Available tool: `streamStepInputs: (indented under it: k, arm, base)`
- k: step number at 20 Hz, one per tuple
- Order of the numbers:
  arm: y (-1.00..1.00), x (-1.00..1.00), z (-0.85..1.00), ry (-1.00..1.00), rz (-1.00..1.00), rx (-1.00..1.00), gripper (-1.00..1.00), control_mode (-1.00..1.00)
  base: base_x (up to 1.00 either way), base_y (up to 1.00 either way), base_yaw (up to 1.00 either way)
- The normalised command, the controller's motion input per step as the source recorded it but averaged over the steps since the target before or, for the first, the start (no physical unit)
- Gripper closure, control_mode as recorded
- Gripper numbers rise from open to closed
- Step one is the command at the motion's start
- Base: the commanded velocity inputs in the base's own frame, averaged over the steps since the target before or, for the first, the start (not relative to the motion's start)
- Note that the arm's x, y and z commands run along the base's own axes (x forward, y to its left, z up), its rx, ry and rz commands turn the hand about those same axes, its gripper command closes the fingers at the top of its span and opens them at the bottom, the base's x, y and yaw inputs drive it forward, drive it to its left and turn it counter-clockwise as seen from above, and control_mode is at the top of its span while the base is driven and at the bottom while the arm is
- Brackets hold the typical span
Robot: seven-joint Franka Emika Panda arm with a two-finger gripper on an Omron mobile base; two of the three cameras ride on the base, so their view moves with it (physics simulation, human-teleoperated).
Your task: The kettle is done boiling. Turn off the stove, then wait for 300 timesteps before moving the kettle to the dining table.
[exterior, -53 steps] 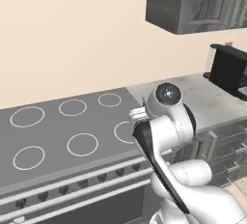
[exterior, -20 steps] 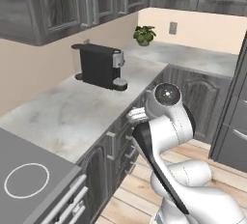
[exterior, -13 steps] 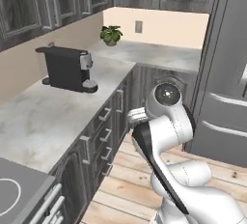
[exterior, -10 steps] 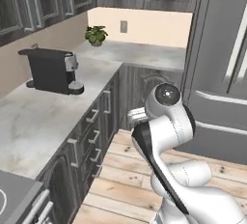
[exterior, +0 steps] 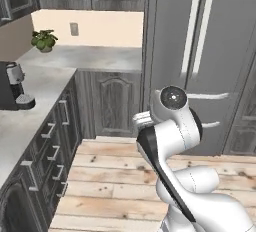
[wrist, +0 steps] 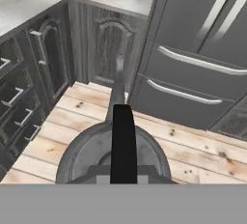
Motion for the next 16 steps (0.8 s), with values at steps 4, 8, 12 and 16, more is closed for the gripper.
streamStepInputs:
  k: [4, 8, 12, 16]
  arm:
    - [0.0, 0.0, 0.0, 0.0, 0.0, 0.0, 1.0, 1.0]
    - [0.0, 0.0, 0.0, 0.0, 0.0, 0.0, 1.0, 1.0]
    - [0.0, 0.0, 0.0, 0.0, 0.0, 0.0, 1.0, 1.0]
    - [0.0, 0.0, 0.0, 0.0, 0.0, 0.0, 1.0, 1.0]
  base:
    - [-0.14, -0.44, -0.41]
    - [-0.13, -0.46, -0.41]
    - [-0.11, -0.46, -0.4]
    - [-0.08, -0.46, -0.4]
